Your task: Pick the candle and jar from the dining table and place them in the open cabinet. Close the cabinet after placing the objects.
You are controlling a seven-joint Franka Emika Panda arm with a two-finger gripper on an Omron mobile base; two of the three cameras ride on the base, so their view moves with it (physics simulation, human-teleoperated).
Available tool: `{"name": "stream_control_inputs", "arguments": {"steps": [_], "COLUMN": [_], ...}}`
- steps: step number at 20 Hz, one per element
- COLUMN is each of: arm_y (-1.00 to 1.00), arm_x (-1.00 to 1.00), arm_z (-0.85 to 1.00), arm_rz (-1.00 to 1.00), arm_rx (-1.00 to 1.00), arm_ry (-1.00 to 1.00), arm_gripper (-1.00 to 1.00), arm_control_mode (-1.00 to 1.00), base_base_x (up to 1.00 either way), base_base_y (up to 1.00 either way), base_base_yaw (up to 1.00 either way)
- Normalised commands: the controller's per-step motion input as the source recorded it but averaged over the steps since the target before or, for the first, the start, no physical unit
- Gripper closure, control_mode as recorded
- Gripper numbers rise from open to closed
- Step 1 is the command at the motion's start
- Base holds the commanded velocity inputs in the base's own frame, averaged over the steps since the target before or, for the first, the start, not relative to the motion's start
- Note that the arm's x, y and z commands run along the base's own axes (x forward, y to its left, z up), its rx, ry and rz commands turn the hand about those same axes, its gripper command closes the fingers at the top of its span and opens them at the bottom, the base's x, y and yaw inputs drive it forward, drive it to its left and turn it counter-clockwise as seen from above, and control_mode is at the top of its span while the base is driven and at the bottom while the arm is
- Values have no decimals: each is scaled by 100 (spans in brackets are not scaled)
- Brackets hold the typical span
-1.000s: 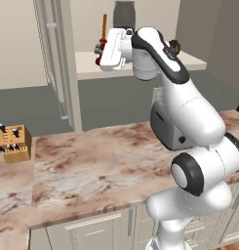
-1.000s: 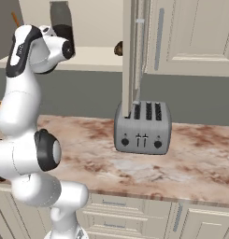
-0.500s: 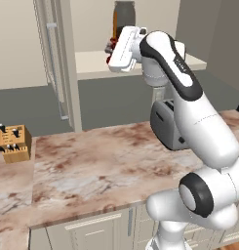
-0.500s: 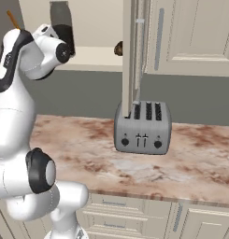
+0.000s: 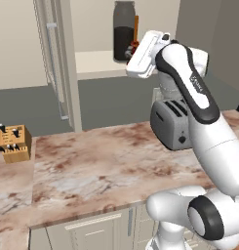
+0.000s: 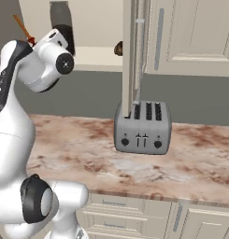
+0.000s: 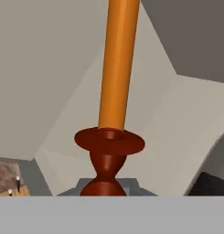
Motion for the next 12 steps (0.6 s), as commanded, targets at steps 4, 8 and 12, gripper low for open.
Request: {"name": "stream_control_inputs", "arguments": {"steps": [4, 8, 12], "arm_y": [-73, -52, -16], "arm_x": [-1, 0, 0], "arm_z": [0, 0, 0], "arm_rz": [-12, -11, -17], "arm_rx": [6, 11, 4], "arm_ry": [4, 0, 0], "arm_gripper": [100, 100, 100], "arm_control_mode": [-100, -100, -100], "base_base_x": [0, 0, 0], "base_base_y": [0, 0, 0], "base_base_yaw": [0, 0, 0]}}
